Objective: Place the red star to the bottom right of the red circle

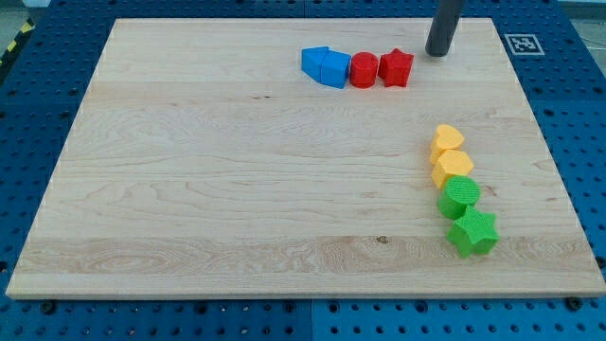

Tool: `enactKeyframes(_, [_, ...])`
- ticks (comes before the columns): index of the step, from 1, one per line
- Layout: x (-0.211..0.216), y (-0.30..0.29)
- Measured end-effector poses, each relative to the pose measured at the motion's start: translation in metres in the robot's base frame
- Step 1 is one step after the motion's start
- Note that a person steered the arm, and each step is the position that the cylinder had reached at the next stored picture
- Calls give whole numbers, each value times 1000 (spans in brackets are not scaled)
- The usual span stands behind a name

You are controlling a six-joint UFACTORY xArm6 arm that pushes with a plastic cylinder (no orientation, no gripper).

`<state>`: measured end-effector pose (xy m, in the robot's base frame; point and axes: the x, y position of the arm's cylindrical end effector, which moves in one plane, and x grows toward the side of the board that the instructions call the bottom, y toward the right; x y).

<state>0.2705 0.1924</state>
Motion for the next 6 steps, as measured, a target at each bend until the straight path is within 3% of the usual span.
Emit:
enactKeyframes(3, [16, -64])
enactKeyframes(5, [87, -63])
enactKeyframes(6, [86, -54])
